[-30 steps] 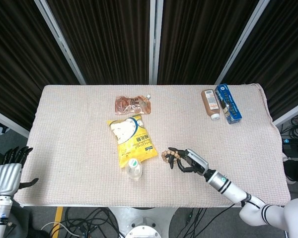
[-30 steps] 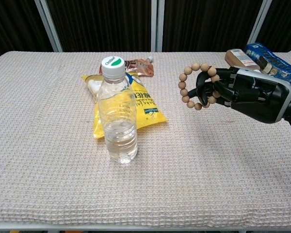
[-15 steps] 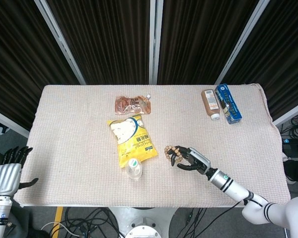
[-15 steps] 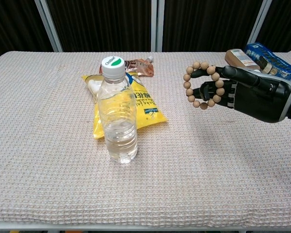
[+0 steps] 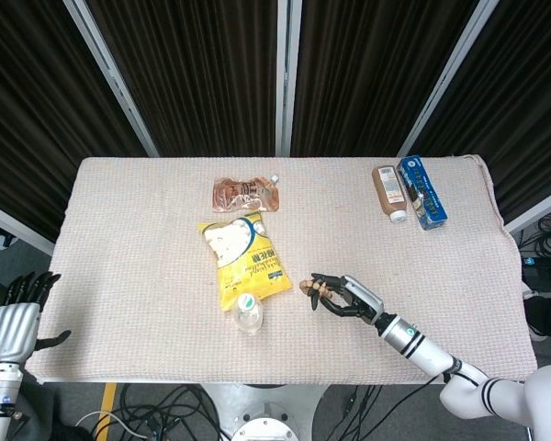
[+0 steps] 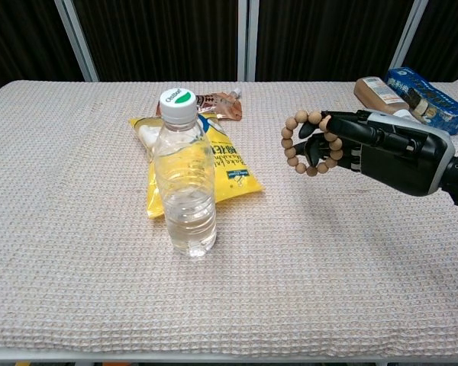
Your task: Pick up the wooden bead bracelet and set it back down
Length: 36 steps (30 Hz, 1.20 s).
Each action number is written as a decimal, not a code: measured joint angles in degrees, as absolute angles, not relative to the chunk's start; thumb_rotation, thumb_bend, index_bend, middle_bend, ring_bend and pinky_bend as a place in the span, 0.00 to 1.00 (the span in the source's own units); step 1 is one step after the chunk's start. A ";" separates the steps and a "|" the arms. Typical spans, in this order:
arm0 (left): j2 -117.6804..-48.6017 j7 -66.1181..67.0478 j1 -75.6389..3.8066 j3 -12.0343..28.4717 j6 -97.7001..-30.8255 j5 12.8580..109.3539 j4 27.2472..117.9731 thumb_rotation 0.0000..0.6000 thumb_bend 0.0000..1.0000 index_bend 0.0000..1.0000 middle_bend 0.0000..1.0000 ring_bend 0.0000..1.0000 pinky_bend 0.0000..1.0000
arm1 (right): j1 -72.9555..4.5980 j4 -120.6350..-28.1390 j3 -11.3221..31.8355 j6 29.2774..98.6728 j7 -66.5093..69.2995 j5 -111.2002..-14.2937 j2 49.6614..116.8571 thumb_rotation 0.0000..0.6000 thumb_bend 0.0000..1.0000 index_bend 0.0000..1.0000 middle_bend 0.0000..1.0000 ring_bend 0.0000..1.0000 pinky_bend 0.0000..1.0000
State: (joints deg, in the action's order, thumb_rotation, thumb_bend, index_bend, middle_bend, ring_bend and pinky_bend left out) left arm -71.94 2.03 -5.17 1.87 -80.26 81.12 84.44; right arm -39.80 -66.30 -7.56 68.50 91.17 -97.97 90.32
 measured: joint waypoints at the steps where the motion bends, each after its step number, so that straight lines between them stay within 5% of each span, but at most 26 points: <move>1: -71.94 2.04 -5.18 1.87 -80.24 81.11 84.46 1.00 0.00 0.13 0.08 0.00 0.00 | -39.78 -66.18 -7.53 68.55 91.10 -97.99 90.45 0.64 0.39 0.44 0.55 0.20 0.00; 11: -71.91 2.02 -5.23 1.86 -79.91 80.84 84.45 1.00 0.00 0.13 0.08 0.00 0.00 | -39.26 -64.47 -7.41 69.59 89.68 -98.33 92.05 0.64 0.69 0.51 0.58 0.21 0.00; 19: -71.93 1.85 -5.25 1.89 -79.93 80.88 84.38 1.00 0.00 0.13 0.08 0.00 0.00 | -38.98 -63.43 -7.70 70.53 88.71 -99.03 92.64 0.64 0.73 0.51 0.58 0.21 0.00; 27: -72.03 1.78 -5.23 1.85 -79.99 80.97 84.28 1.00 0.00 0.13 0.08 0.00 0.00 | -38.71 -63.06 -7.78 72.02 89.87 -99.46 92.63 0.72 0.99 0.51 0.58 0.21 0.00; 32: -72.06 1.78 -5.24 1.81 -80.05 81.12 84.30 1.00 0.00 0.13 0.08 0.00 0.00 | -38.64 -62.67 -8.05 73.28 91.86 -100.06 92.26 0.76 1.00 0.48 0.57 0.21 0.00; 36: -71.97 1.85 -5.24 1.82 -80.21 81.26 84.44 1.00 0.00 0.13 0.08 0.00 0.00 | -38.79 -62.60 -8.32 73.35 93.43 -100.21 91.76 0.66 0.84 0.40 0.54 0.20 0.00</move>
